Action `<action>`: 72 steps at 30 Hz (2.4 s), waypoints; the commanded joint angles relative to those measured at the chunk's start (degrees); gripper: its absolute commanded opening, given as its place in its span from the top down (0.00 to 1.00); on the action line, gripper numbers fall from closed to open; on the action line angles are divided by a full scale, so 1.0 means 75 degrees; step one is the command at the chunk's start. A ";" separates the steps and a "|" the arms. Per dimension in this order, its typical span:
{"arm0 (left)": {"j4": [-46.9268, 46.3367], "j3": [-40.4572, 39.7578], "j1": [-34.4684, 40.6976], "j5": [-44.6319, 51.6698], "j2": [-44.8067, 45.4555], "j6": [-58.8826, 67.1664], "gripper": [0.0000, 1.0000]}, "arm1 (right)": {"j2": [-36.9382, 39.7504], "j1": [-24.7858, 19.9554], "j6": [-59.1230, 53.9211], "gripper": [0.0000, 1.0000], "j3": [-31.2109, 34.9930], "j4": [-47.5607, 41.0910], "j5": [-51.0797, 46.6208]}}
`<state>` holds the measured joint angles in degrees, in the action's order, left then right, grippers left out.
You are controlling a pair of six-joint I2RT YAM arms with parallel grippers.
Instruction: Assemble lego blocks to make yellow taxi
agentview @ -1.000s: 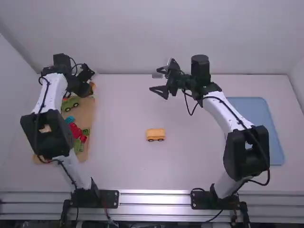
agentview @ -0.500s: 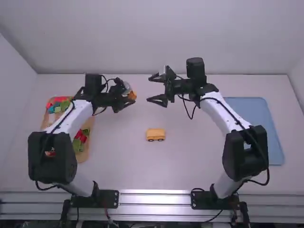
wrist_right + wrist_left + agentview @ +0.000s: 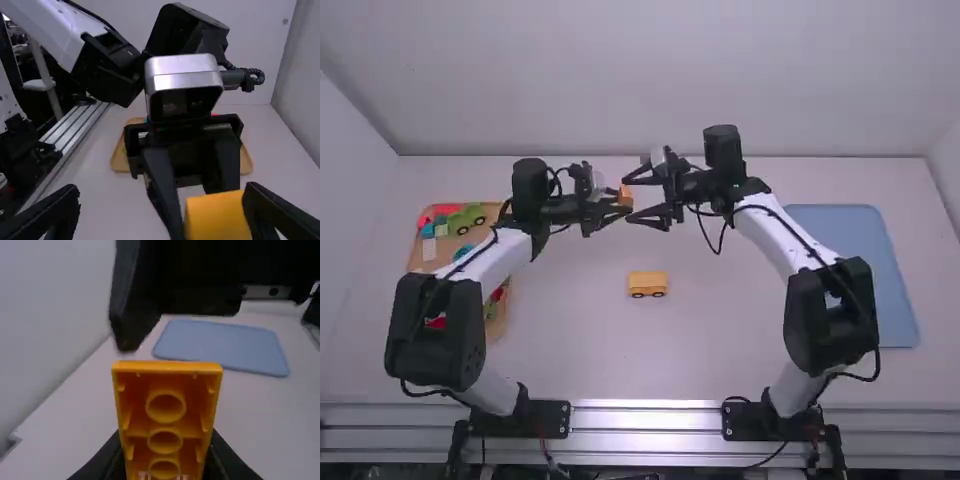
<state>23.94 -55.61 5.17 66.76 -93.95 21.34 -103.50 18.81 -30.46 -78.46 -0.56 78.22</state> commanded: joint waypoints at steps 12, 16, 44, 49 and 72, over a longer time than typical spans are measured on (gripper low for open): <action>0.1107 0.0125 0.0128 0.1437 0.0119 -0.1139 0.98 | -0.0052 -0.0015 0.0055 0.19 -0.0187 -0.0166 -0.0236; 0.1131 0.0125 0.0093 0.1370 0.0119 -0.1134 0.98 | -0.0052 -0.0015 0.0009 0.38 -0.0187 -0.0160 -0.0210; -0.1513 0.0125 0.0163 -0.2573 0.0119 -0.1049 0.01 | 0.1323 0.0146 0.1478 0.87 -0.0187 -0.0775 -0.6371; -0.2381 0.0125 0.0187 -0.4852 0.0122 -0.1061 0.01 | 0.1880 0.0609 0.1448 0.84 -0.0187 -0.2658 -0.9186; -0.3786 0.1620 0.0152 -0.8582 0.5088 -0.1542 0.01 | -0.1186 0.1693 -0.0099 0.90 -0.2124 -0.5863 -0.8413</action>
<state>-4.67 -47.86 5.96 12.08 -60.42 14.24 -109.73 29.54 -28.21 -88.79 -43.57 11.90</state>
